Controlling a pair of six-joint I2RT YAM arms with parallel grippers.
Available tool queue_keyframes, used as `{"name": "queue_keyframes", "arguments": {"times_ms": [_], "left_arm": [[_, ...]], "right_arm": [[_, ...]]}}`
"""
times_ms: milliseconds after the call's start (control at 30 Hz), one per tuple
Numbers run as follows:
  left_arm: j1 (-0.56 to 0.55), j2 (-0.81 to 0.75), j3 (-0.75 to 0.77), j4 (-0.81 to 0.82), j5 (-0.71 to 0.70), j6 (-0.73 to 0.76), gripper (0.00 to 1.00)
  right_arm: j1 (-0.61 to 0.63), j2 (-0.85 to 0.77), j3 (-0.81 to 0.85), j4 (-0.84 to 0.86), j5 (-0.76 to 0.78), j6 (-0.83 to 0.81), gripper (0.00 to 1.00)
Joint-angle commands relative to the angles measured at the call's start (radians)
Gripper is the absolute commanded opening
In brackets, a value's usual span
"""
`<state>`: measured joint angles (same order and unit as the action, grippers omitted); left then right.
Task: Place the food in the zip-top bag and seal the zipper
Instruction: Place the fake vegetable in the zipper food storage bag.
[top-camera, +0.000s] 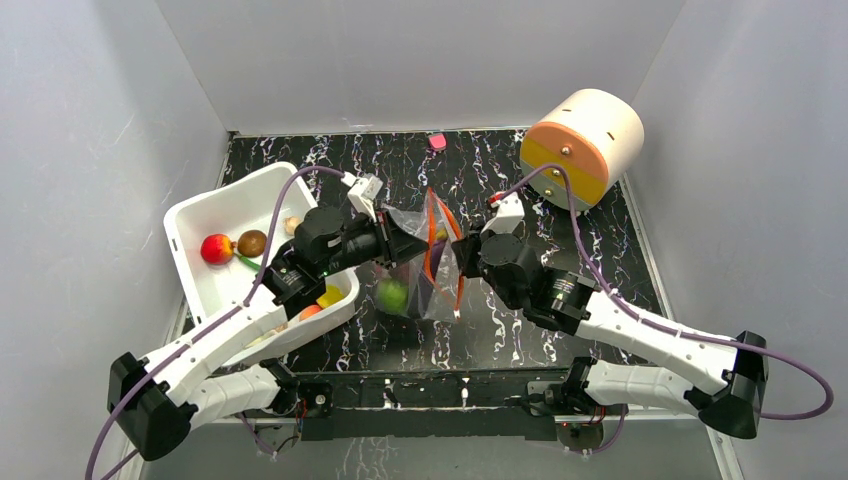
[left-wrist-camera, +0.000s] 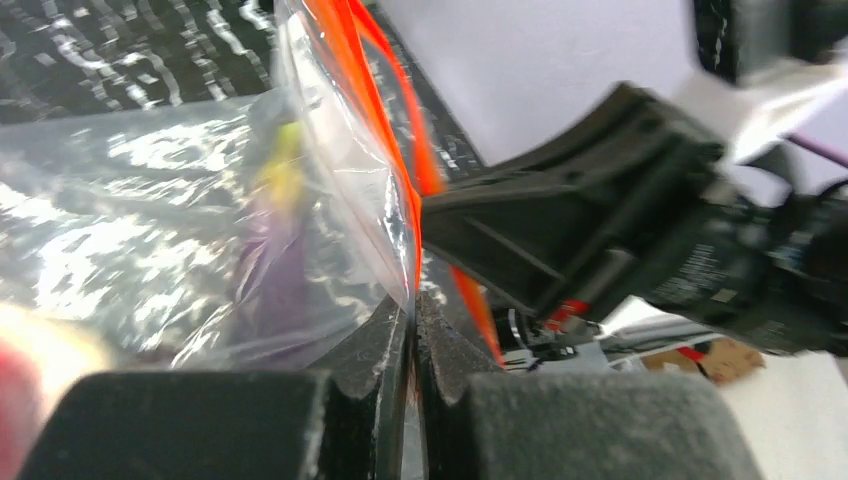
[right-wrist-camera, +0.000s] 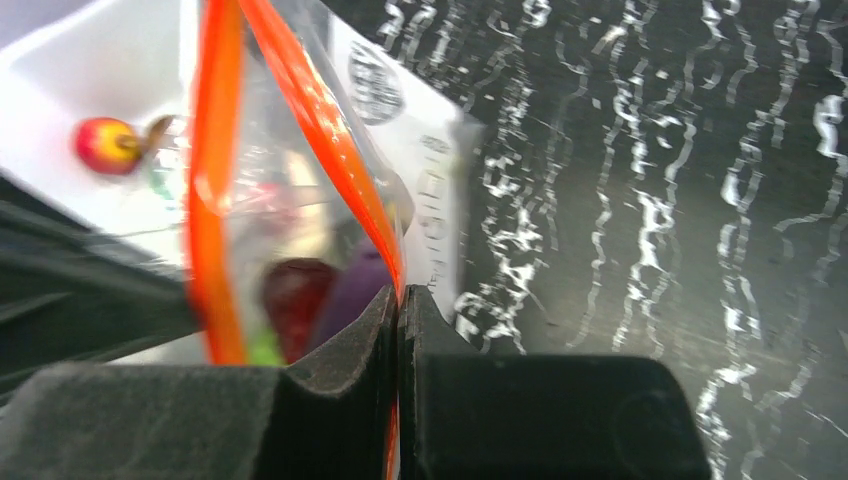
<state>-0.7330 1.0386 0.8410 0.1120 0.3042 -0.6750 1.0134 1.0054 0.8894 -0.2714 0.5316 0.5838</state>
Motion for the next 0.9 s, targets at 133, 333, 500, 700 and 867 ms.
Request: {"name": "queue_keyframes", "arguments": {"times_ms": [133, 333, 500, 700, 867], "left_arm": [[-0.005, 0.045, -0.025, 0.234, 0.226, -0.069, 0.06], [-0.003, 0.08, -0.02, 0.168, 0.134, -0.014, 0.09], [-0.003, 0.131, 0.024, 0.124, 0.097, 0.016, 0.24], [-0.003, 0.137, 0.086, 0.015, 0.036, 0.062, 0.51], [-0.003, 0.113, 0.134, -0.166, -0.122, 0.131, 0.61]], "right_arm": [[-0.006, -0.043, 0.075, -0.101, 0.129, -0.05, 0.0], [-0.006, -0.122, 0.074, -0.048, 0.08, -0.055, 0.0], [-0.005, -0.151, 0.07, -0.062, 0.096, -0.048, 0.0], [-0.006, -0.154, 0.067, -0.115, 0.17, -0.073, 0.0], [-0.006, -0.163, 0.071, -0.169, 0.241, -0.089, 0.0]]}}
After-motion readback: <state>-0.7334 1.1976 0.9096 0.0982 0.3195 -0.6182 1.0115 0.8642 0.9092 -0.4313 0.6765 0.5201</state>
